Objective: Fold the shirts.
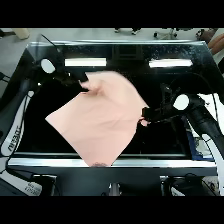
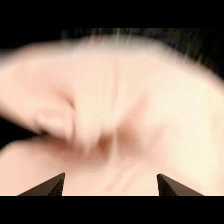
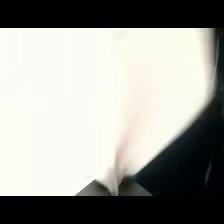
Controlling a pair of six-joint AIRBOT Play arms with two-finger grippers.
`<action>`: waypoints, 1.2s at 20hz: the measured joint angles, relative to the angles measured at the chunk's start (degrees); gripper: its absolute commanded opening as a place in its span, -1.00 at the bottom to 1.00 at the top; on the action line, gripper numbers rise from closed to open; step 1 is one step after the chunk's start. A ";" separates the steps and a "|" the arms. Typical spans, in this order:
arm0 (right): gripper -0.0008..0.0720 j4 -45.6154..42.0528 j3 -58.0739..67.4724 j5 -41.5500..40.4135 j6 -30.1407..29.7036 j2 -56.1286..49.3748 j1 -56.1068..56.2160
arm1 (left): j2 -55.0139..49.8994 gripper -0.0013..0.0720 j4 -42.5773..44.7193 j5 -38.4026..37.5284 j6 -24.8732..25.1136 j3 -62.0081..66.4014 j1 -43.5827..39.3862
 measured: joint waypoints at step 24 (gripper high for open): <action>-0.92 -6.32 -0.61 3.63 -3.85 0.44 0.02 | 32.68 -0.91 -25.46 14.78 1.86 -71.52 -5.33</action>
